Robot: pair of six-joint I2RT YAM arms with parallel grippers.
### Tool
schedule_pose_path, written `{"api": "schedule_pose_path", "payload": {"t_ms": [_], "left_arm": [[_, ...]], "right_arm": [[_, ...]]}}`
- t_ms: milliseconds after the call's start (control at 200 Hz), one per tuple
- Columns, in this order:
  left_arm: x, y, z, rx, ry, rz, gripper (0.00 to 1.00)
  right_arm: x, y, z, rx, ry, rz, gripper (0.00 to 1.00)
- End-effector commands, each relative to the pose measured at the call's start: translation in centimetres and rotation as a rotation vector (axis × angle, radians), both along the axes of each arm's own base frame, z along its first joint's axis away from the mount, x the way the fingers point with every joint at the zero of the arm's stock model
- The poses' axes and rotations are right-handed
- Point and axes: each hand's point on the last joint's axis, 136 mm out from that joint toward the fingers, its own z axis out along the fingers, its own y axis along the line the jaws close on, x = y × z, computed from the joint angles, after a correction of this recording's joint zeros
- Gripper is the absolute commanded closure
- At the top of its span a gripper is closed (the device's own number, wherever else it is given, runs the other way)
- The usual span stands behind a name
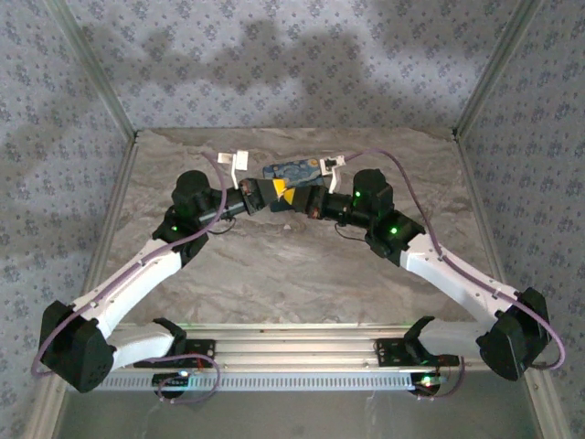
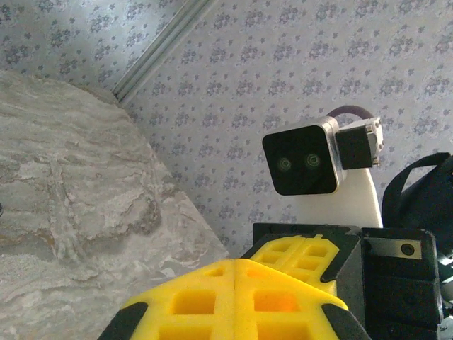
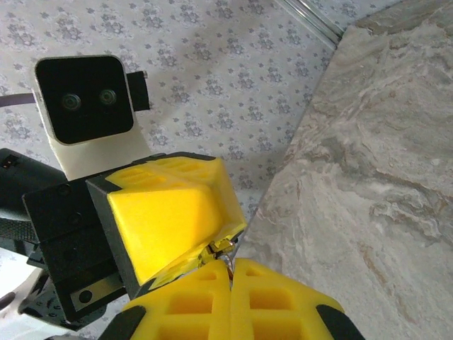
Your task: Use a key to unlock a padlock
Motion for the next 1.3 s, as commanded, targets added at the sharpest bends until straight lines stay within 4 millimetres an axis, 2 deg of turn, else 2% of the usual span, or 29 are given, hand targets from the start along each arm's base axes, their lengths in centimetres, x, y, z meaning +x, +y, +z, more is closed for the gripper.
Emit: {"api": "schedule_pose_path", "payload": {"t_ms": [0, 65, 110, 175, 235, 255, 260, 270, 330, 390, 520, 675, 984, 1294], "left_arm": [[-0.5, 0.2, 1.4, 0.018, -0.046, 0.001, 0.97], [-0.5, 0.6, 1.1, 0.047, -0.045, 0.026, 0.67], [-0.5, 1.1, 0.7, 0.084, -0.050, 0.050, 0.53], [-0.7, 2.2, 0.3, 0.148, -0.066, 0.100, 0.42], [-0.7, 3.6, -0.2, 0.200, -0.078, 0.155, 0.38], [-0.8, 4.1, -0.3, 0.213, -0.086, 0.170, 0.37], [-0.8, 4.2, -0.3, 0.214, -0.085, 0.173, 0.37], [-0.8, 4.4, -0.3, 0.218, -0.087, 0.179, 0.37], [-1.2, 5.5, -0.3, 0.227, -0.109, 0.196, 0.36], [-2.0, 5.8, 0.0, 0.221, -0.151, 0.166, 0.36], [-5.2, 4.0, 1.3, 0.183, -0.301, -0.043, 0.34], [-6.5, 2.6, 1.3, 0.147, -0.310, -0.166, 0.33], [-7.8, -0.3, 0.0, 0.120, -0.244, -0.334, 0.37], [-7.9, -0.9, -0.5, 0.103, -0.221, -0.378, 0.46]], "right_arm": [[-0.3, -0.7, 1.9, -0.021, -0.052, 0.000, 1.00], [-0.2, -1.1, 1.0, -0.083, -0.028, -0.002, 1.00], [-0.2, -1.6, 0.4, -0.135, -0.015, -0.003, 1.00], [-0.2, -2.4, -0.8, -0.219, 0.007, 0.002, 1.00], [-0.4, -3.1, -1.7, -0.297, 0.007, 0.019, 1.00], [-0.7, -3.3, -2.6, -0.337, 0.010, 0.031, 1.00], [-0.6, -3.3, -2.1, -0.337, -0.002, 0.032, 1.00], [-0.6, -3.4, -1.6, -0.341, -0.018, 0.033, 1.00], [-1.2, -3.8, -2.3, -0.400, -0.003, 0.058, 1.00], [-1.9, -3.6, -2.2, -0.428, -0.031, 0.115, 1.00], [-3.4, -3.0, -0.9, -0.401, -0.107, 0.228, 1.00], [-4.9, -2.2, 1.0, -0.339, -0.172, 0.331, 1.00], [-5.1, -2.0, 2.4, -0.293, -0.201, 0.352, 1.00], [-5.2, -1.9, 2.8, -0.270, -0.212, 0.367, 1.00]]}}
